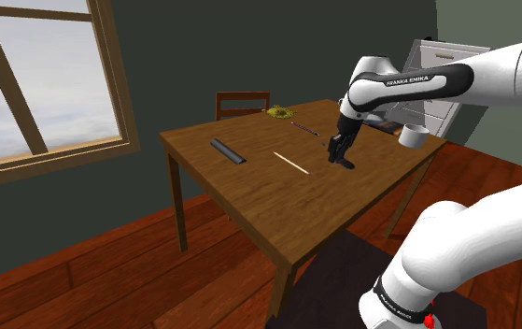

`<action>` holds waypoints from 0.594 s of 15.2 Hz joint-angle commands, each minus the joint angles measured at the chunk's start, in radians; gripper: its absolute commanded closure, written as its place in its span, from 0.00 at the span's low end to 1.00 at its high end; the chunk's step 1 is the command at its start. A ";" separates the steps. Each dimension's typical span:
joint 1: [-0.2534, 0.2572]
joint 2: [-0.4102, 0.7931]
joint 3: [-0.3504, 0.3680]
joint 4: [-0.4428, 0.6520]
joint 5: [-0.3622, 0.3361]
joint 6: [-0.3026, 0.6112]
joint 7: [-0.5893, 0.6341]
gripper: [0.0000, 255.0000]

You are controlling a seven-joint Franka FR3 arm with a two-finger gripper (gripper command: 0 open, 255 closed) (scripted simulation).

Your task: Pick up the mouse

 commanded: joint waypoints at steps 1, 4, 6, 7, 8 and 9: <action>0.000 -0.009 0.007 0.022 0.002 -0.031 0.001 1.00; 0.001 -0.017 0.015 0.056 0.006 -0.074 0.002 1.00; 0.003 -0.021 0.020 0.080 0.009 -0.101 0.003 1.00; 0.003 -0.023 0.023 0.092 0.011 -0.115 0.003 1.00; 0.004 -0.025 0.025 0.104 0.012 -0.129 0.003 1.00; 0.005 -0.026 0.028 0.116 0.014 -0.142 0.004 1.00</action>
